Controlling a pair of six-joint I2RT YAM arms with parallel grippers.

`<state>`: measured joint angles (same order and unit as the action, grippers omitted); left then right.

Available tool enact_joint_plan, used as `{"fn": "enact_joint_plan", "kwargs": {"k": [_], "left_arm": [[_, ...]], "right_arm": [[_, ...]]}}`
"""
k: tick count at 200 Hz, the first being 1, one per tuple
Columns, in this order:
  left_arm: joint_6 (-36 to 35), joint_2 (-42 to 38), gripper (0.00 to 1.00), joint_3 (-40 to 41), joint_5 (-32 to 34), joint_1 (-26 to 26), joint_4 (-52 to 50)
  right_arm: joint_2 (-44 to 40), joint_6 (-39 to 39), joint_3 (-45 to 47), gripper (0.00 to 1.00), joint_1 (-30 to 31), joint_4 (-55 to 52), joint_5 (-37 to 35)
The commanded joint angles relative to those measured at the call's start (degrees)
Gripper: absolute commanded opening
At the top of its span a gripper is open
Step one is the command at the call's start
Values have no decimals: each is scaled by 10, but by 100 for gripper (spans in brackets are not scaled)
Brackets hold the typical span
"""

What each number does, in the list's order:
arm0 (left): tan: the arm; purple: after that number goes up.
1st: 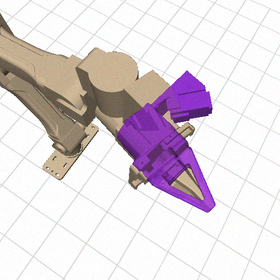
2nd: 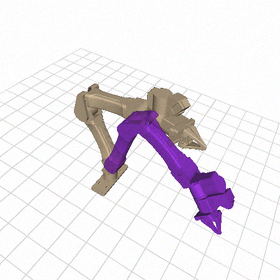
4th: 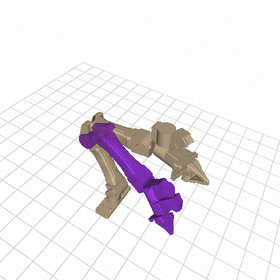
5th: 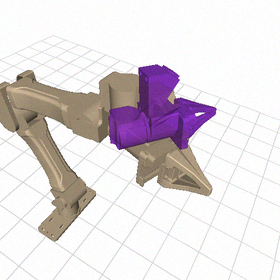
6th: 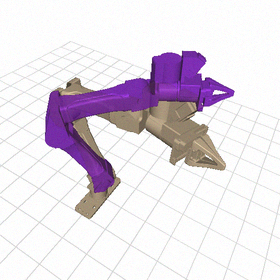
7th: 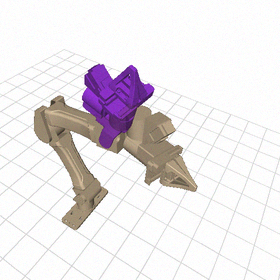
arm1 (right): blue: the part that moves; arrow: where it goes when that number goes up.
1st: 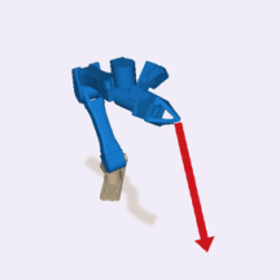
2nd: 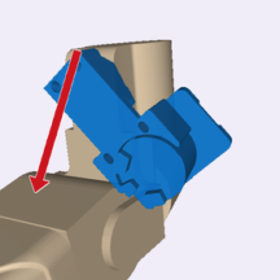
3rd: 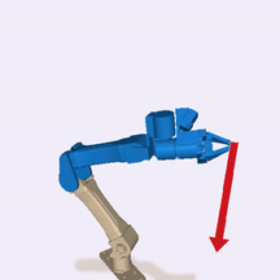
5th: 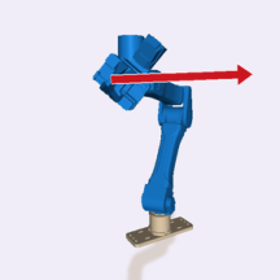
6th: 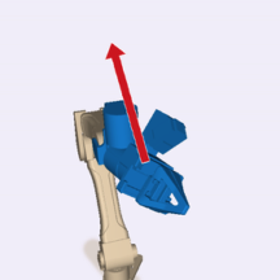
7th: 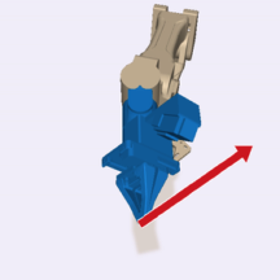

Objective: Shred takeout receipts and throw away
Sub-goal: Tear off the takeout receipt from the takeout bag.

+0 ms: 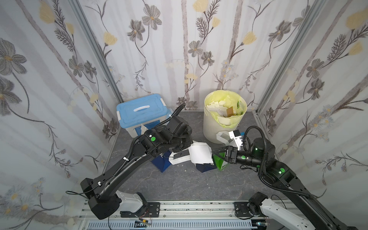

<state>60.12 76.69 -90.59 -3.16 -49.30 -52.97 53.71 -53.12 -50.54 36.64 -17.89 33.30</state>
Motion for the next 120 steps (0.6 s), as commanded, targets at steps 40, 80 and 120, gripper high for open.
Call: {"fn": "enact_joint_plan", "kwargs": {"k": [40,80,120], "left_arm": [[9,-43,0,35,-7,5,80],[5,-43,0,38,-8,7,85],[8,-43,0,38,6,8,80]], "right_arm": [[25,-34,-1,82,23,48,15],[33,-49,-2,72,33,77,41],[30,-60,-3,58,36,94,67]]}}
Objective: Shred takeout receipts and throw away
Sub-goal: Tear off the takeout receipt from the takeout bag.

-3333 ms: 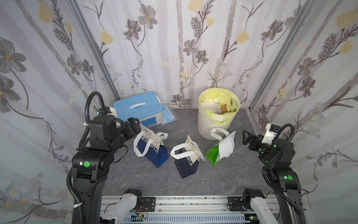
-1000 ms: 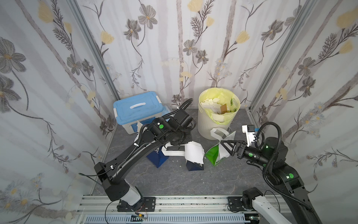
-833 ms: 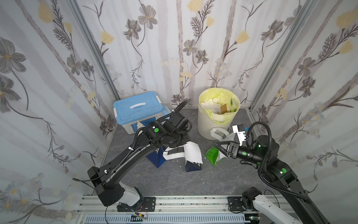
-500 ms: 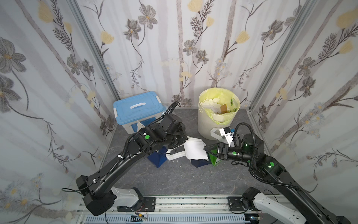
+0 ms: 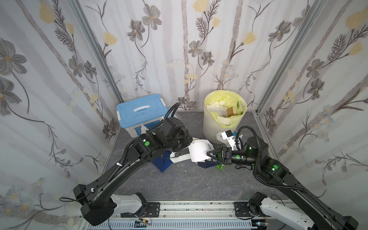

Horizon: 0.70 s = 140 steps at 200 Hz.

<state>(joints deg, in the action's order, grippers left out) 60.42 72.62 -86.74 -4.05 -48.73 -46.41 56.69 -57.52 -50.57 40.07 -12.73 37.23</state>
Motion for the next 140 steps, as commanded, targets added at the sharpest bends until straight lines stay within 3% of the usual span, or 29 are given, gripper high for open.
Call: {"fn": "enact_joint_plan", "kwargs": {"k": [1,30,83,140], "left_arm": [[5,-2,0,0,15,2,15],[7,2,0,-7,22,4,8],[7,20,0,-18,26,4,-19],[-5,57,0,-56,45,5,-105]], "right_arm": [[0,-17,-2,57,2,42,29],[-1,-17,-5,44,5,45,32],[8,-18,-11,36,7,54,18],[36,20,-27,40,9,-25,-30]]}}
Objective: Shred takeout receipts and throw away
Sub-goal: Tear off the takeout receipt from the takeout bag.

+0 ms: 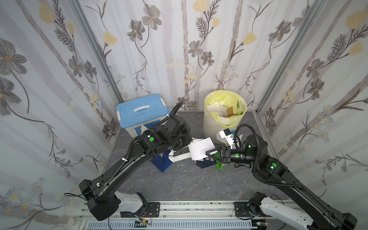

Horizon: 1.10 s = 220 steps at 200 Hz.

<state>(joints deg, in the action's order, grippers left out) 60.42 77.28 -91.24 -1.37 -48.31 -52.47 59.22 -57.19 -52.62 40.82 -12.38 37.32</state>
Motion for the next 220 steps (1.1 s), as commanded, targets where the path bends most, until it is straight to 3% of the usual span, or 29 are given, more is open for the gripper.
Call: {"fn": "enact_joint_plan", "kwargs": {"k": [1,70,125,135,165,190,220], "left_arm": [[-6,11,0,-12,18,0,-45],[-14,33,0,12,-8,0,-32],[-5,36,0,51,-36,7,-9],[3,33,0,66,-47,11,3],[10,27,21,87,-58,19,5],[10,24,31,97,-63,23,4],[7,19,34,102,-65,36,0]], "right_arm": [[12,17,-7,40,1,-28,-31],[39,0,26,29,1,22,-53],[49,17,41,0,4,24,-55],[49,24,45,0,5,24,-53],[54,44,57,0,13,17,-53],[59,57,62,0,21,16,-52],[59,70,61,0,23,10,-53]]}}
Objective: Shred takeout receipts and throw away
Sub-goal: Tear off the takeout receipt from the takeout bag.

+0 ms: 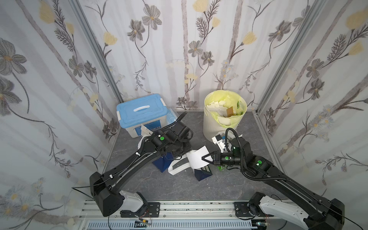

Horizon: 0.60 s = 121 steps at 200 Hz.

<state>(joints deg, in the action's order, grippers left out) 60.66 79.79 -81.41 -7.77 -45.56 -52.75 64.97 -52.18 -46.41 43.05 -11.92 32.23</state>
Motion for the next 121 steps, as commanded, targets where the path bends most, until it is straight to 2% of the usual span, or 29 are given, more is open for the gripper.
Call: {"fn": "enact_joint_plan", "kwargs": {"k": [1,53,75,111,121], "left_arm": [[4,-7,34,5,-1,9,3],[2,-17,29,6,-1,20,1],[5,-14,21,6,-7,20,2],[3,-16,0,3,-7,20,1],[2,-14,0,0,-7,20,-1]], "right_arm": [[1,20,-1,0,1,5,-2],[-5,22,1,0,2,1,-8],[-4,22,1,0,2,1,-9],[-6,24,-4,0,5,-1,-10],[-8,28,-10,0,5,-2,-13]]}}
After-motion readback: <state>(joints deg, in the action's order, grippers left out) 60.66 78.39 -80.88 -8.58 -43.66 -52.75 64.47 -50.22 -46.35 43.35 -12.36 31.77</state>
